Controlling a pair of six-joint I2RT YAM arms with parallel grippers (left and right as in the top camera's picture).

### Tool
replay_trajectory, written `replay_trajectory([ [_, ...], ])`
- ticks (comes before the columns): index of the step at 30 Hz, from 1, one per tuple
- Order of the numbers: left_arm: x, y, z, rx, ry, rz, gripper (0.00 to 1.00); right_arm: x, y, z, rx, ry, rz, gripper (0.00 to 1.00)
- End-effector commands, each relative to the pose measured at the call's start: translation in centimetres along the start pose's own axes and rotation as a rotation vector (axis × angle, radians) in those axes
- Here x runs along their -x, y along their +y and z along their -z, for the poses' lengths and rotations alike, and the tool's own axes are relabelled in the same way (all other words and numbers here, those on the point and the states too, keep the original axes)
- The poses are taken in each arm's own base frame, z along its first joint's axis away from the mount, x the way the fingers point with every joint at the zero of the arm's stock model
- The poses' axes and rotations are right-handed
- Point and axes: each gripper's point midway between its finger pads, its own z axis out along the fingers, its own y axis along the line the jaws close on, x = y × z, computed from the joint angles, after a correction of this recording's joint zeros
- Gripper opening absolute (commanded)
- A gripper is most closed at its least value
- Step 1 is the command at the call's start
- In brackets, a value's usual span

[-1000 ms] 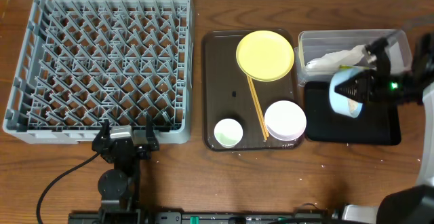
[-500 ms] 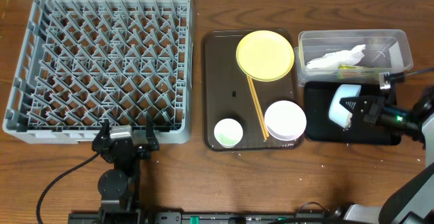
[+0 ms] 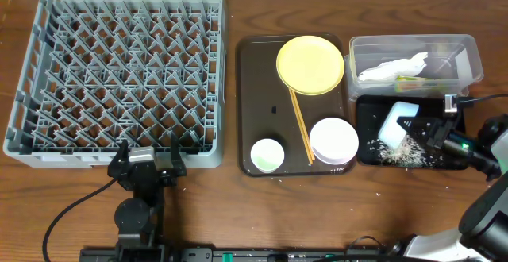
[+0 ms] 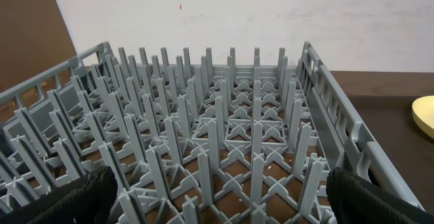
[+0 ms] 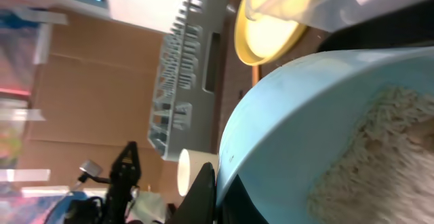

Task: Sort waste into correct bins and load items into the dishwasher
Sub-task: 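Tip the light-blue bowl to pour the rice onto the black tray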

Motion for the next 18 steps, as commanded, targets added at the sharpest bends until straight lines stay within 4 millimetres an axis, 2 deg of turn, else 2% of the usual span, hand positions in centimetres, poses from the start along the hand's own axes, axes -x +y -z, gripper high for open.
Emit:
replay_trajectory([
  [1, -1.8, 0.2, -0.1, 0.009, 0.054, -0.017, 0.99, 1.0, 1.5, 0.3, 0.102, -0.068, 0.013, 0.01],
  [9, -1.8, 0.2, -0.1, 0.009, 0.054, -0.017, 0.99, 2.1, 2.8, 1.0, 0.194, -0.121, -0.132, 0.01],
  [18, -1.8, 0.2, -0.1, 0.009, 0.054, -0.017, 0.99, 3.0, 2.0, 3.1, 0.195, -0.181, -0.303, 0.01],
])
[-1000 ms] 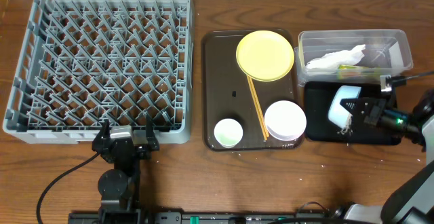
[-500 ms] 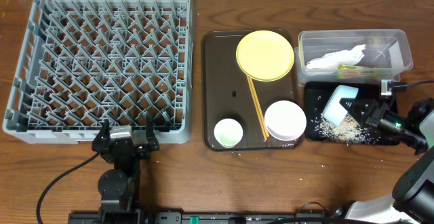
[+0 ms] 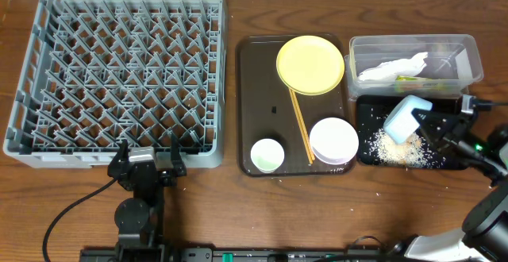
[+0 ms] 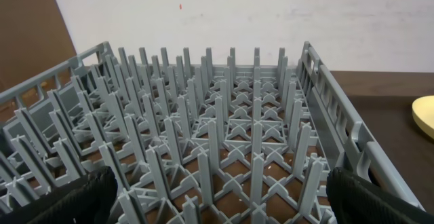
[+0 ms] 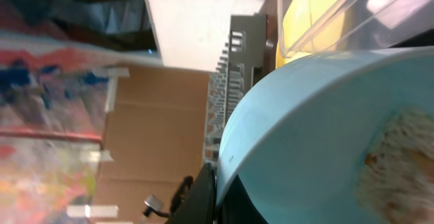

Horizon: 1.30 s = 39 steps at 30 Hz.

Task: Sort waste into correct bins and load items into the dishwasher
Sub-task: 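Tip the light-blue bowl to pour the rice onto the black tray, then carry the emptied bowl back and set it on the brown tray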

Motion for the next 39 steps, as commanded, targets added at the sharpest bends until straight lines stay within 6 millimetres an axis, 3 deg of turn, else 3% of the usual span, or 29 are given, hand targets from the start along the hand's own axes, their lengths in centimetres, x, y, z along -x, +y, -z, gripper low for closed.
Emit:
replay_trajectory([
  [1, -1.8, 0.2, -0.1, 0.009, 0.054, -0.017, 0.99, 0.7, 0.6, 0.9, 0.051, -0.046, -0.119, 0.01],
  [8, -1.8, 0.2, -0.1, 0.009, 0.054, -0.017, 0.99, 1.2, 0.6, 1.8, 0.06, -0.078, -0.192, 0.01],
  [28, -1.8, 0.2, -0.1, 0.008, 0.054, -0.017, 0.99, 1.1, -0.3, 2.1, 0.001, -0.079, -0.179, 0.01],
  [34, -1.8, 0.2, -0.1, 0.009, 0.054, -0.017, 0.99, 0.8, 0.2, 1.8, 0.009, -0.068, -0.186, 0.01],
  [39, -1.8, 0.2, -0.1, 0.008, 0.054, -0.017, 0.99, 0.1, 2.1, 0.4, -0.075, 0.006, -0.054, 0.01],
])
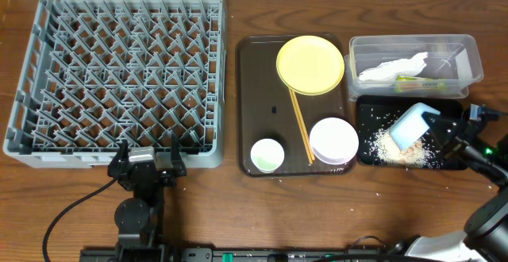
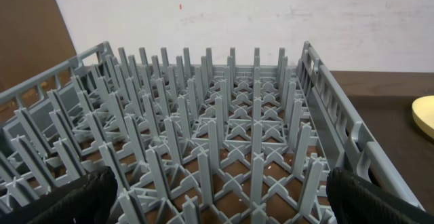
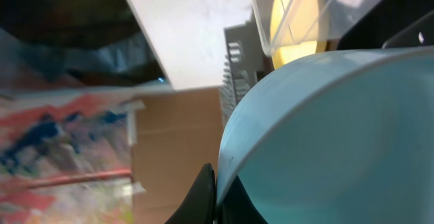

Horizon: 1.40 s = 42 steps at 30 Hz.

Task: Sort waste into correct bins and load items into the dishwasher
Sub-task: 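Carry the emptied bowl back and set it on the brown tray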

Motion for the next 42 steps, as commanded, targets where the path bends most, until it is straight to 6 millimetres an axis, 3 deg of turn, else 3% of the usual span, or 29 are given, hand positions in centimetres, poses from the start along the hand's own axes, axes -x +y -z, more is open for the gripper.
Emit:
replay_trajectory([
  [1, -1.8, 0.2, -0.1, 0.009, 0.054, -0.017, 0.99, -0.8, 2.8, -1.2, -0.07, 0.053, 0.186, 0.01],
  [8, -1.8, 0.2, -0.1, 0.009, 0.054, -0.017, 0.99, -2.4, 8.9, -4.2, -0.353, 0.115, 0.474, 0.01],
  [13, -1.8, 0.2, -0.1, 0.009, 0.054, -0.017, 0.99, -5.8, 12.7, -9.6, -0.531, 0.193, 0.748, 0.01],
  [17, -1.8, 0.2, -0.1, 0.009, 0.054, -0.017, 0.99, -8.5, 12.8, -14.3, -0.643, 0.21, 0.919, 0.01],
  [23, -1.8, 0.2, -0.1, 0.008, 0.054, -0.017, 0.99, -13.4, 10.2, -21.5, -0.722, 0.282, 1.126, 0.01],
  [29, -1.8, 0.2, -0.1, 0.009, 0.054, -0.017, 0.99, -16.8, 4.1, -26.5, -0.804, 0.424, 1.204, 0.01],
  [36, -1.8, 0.2, -0.1, 0.009, 0.054, -0.017, 0.99, -19.0, -2.9, -29.5, -0.871, 0.587, 1.214, 0.01],
  [42, -1.8, 0.2, -0.1, 0.009, 0.054, -0.017, 0.99, -20.1, -7.0, -30.4, -0.924, 0.667, 1.215, 0.01],
])
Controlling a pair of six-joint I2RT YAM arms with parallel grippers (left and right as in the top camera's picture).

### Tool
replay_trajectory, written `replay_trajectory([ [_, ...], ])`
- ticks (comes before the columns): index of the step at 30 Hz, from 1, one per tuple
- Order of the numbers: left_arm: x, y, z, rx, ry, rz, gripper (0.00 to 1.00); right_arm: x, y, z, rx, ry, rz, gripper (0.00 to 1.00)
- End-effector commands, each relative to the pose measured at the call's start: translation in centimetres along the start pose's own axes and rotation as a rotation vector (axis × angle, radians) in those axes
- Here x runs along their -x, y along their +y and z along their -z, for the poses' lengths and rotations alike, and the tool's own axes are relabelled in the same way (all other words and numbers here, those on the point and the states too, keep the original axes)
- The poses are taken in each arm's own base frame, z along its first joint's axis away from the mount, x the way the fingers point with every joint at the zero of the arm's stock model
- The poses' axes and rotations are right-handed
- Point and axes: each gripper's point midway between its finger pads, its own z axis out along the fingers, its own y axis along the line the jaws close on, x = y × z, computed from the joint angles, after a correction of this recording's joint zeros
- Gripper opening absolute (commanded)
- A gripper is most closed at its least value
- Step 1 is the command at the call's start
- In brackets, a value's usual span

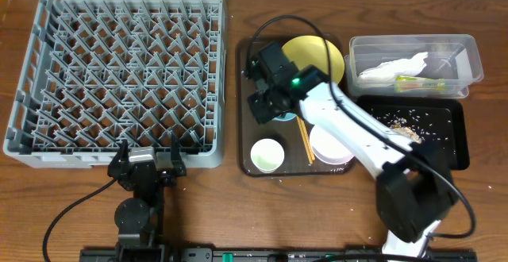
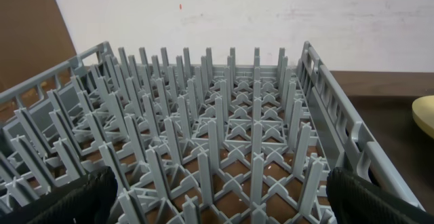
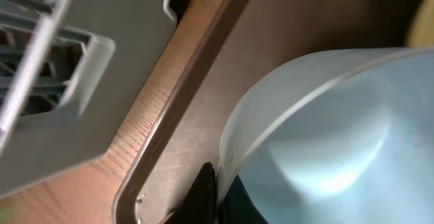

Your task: Sort waste into correct bins and load items into the dishwasher

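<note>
My right gripper reaches over the left part of the brown tray. It is shut on the rim of the light blue bowl, which looks empty inside; from above only a sliver of the bowl shows. The grey dish rack holds nothing. My left gripper rests open at the rack's near edge, its black fingers wide apart. On the brown tray lie a yellow plate, chopsticks, a white bowl and a green cup.
A black tray at the right carries scattered rice. Behind it a clear bin holds wrappers. The right arm crosses over the white bowl and the chopsticks. In the right wrist view the rack's corner is close on the left.
My right gripper, holding the blue bowl tilted over the black tray, has moved left to the brown tray's left part near the rack. The bowl is empty. The left gripper is unchanged.
First my right gripper held the blue bowl tipped over the black tray with rice inside. At the following moments less rice showed in the bowl and more lay on the tray. Now the emptied bowl is held over the brown tray beside the rack. The left arm stayed still.
</note>
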Motion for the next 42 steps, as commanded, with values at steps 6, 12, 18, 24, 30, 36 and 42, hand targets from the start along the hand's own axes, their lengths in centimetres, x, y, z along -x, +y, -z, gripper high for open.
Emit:
replay_trajectory([
  [6, -1.8, 0.2, -0.1, 0.008, 0.054, -0.017, 0.99, -1.6, 0.3, -4.1, -0.024, 0.082, 0.036, 0.01],
  [12, -1.8, 0.2, -0.1, 0.009, 0.054, -0.017, 0.99, -1.6, 0.3, -4.2, -0.024, 0.083, 0.035, 0.22],
  [18, -1.8, 0.2, -0.1, 0.009, 0.054, -0.017, 0.99, -0.8, 0.7, -2.9, 0.008, 0.079, 0.021, 0.35],
  [24, -1.8, 0.2, -0.1, 0.009, 0.054, -0.017, 0.99, 3.1, 0.9, 3.2, 0.018, 0.006, -0.004, 0.41],
  [30, -1.8, 0.2, -0.1, 0.008, 0.054, -0.017, 0.99, 2.6, -0.3, 8.3, 0.022, 0.065, -0.124, 0.54],
  [36, -1.8, 0.2, -0.1, 0.011, 0.053, -0.017, 0.99, -3.9, 0.7, 7.5, 0.068, 0.329, -0.186, 0.53],
  [42, -1.7, 0.6, -0.1, 0.032, 0.051, -0.017, 0.99, -9.1, 0.9, 5.8, 0.037, 0.501, -0.209, 0.49],
])
